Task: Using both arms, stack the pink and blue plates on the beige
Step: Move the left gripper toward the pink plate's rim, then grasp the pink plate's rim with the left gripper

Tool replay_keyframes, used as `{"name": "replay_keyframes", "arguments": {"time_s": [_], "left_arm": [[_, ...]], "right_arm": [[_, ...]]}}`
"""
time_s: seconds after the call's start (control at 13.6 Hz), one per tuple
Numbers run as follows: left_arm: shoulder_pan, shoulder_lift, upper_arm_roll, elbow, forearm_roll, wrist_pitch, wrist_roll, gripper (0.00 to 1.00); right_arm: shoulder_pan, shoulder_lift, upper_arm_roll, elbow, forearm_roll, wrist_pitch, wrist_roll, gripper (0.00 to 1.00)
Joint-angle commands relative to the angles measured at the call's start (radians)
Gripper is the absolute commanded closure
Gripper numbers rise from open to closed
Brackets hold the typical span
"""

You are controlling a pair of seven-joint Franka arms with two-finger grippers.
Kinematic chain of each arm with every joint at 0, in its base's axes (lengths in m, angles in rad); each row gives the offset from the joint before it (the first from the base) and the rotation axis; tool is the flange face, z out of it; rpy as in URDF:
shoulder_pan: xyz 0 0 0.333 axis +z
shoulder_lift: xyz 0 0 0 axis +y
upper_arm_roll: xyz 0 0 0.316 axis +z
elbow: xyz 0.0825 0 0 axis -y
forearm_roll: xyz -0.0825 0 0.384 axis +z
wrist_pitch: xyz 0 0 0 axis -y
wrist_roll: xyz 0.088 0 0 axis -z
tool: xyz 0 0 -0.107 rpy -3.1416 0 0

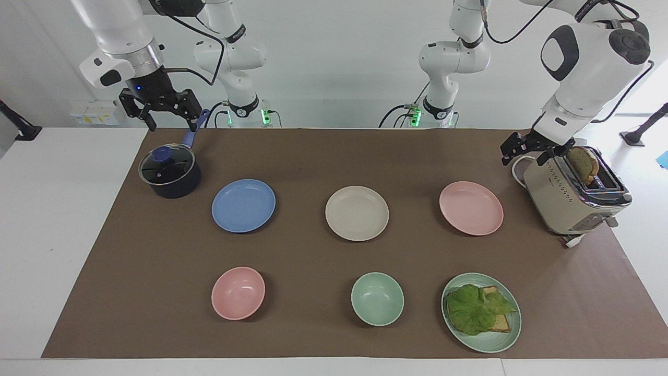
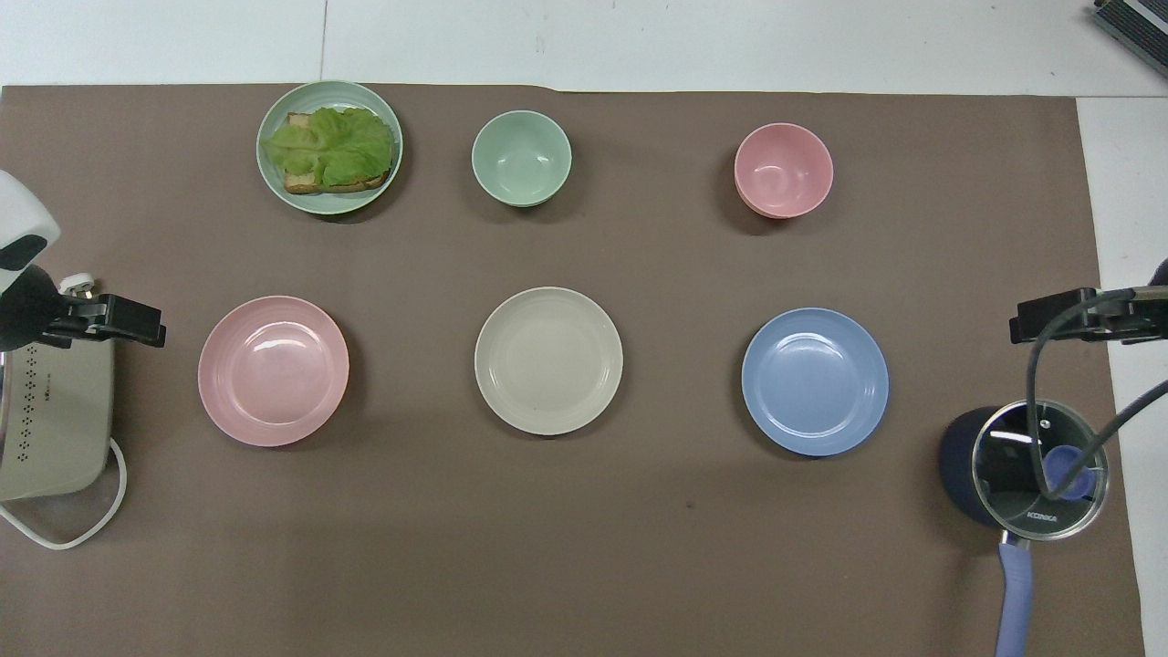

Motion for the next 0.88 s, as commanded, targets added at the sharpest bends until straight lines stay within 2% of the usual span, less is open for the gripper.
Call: {"name": "replay_keyframes", "arguments": {"time_s": [0.0, 0.29, 0.59, 0.81], "left_arm": [[0.034, -0.032, -0.006, -0.180, 0.015, 0.195, 0.015, 0.00], [0.034, 0.073, -0.005, -0.201, 0.015, 0.298, 0.015, 0.00], [0.050, 0.133, -0.005, -0.205, 0.015, 0.341, 0.014, 0.00], [0.060, 0.173, -0.006, -0.245, 0.015, 0.414, 0.009, 0.00]], "right_arm": [[-0.015, -0.019, 0.006, -0.016, 0.021, -0.001, -0.009, 0.00], [-0.015, -0.019, 0.006, -0.016, 0.021, -0.002, -0.009, 0.00], [-0.015, -0.019, 0.006, -0.017, 0.021, -0.002, -0.009, 0.00], [-0.015, -0.019, 0.006, -0.016, 0.021, -0.002, -0.009, 0.00]]}}
